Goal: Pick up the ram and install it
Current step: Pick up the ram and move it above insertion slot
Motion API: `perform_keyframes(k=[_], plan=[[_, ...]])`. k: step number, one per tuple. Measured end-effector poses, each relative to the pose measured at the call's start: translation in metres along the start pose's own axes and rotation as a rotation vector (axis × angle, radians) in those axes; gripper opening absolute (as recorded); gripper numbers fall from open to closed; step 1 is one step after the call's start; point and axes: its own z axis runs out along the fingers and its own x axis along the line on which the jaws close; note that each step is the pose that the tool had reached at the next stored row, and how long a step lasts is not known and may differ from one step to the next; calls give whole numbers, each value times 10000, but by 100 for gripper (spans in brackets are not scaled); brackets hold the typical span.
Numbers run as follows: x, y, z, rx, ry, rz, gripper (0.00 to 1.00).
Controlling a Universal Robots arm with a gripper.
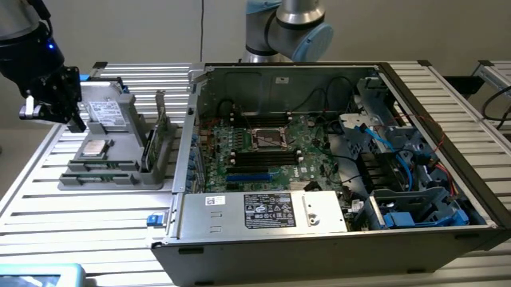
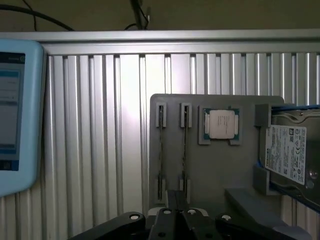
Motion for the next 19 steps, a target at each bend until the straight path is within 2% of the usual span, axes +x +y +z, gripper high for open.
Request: perform_keyframes(k=[2,3,4,6,9,10,15,19], plan=[[0,1,2,-1,1,-13,11],[0,1,3,-1,1,-19,17],[0,1,5,-1,0,-27,17],[0,1,14,0,-2,-43,30],[1,2,57,-17,1,-69,36],[1,1,73,-23,4,-76,42],[16,1,142,-32,47,-102,42],[76,-1,181,-61,76,-122,42]])
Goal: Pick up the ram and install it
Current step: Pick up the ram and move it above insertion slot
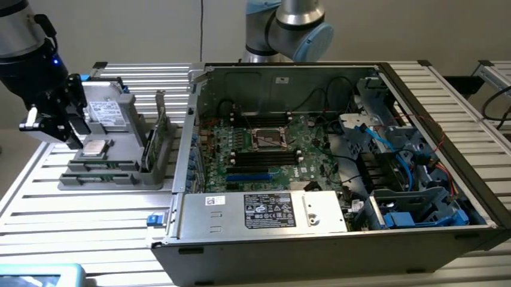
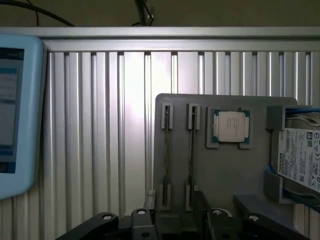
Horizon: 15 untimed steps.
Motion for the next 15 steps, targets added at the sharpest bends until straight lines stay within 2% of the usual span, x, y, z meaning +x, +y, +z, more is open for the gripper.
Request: perform_keyframes(k=[7,15], plan=[[8,0,120,1,41,-51,42],[10,0,266,1,45,-115,42]])
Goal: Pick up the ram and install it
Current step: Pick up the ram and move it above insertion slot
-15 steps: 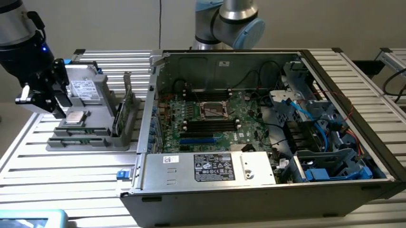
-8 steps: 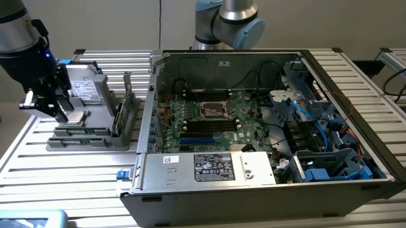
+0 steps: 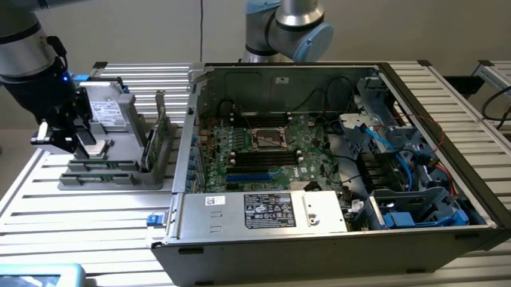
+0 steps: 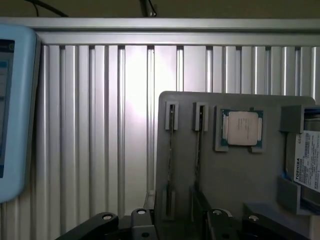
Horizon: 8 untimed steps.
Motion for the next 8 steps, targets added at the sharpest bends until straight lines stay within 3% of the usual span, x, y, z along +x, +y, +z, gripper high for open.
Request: perform_keyframes(k=[8], plan=[[1,0,146,0,0,-27,42]])
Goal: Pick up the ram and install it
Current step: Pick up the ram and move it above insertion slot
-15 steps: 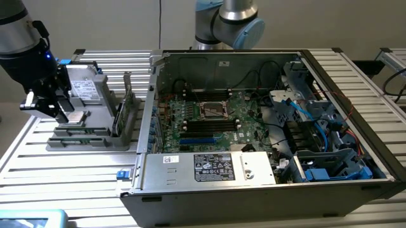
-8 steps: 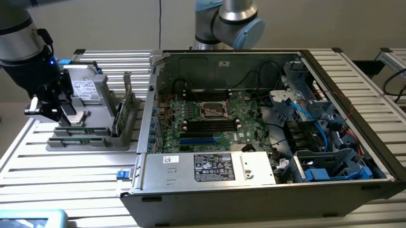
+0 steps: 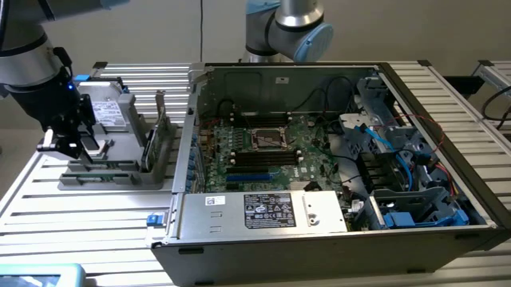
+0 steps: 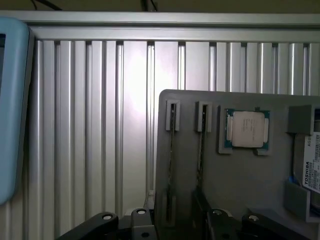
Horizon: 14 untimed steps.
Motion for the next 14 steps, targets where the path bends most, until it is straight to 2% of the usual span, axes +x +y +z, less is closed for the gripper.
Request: perform_keyframes(k=[8,14], plan=[[1,-2,146,0,-2,59,42],[2,-10,255,1,-30,176,42]])
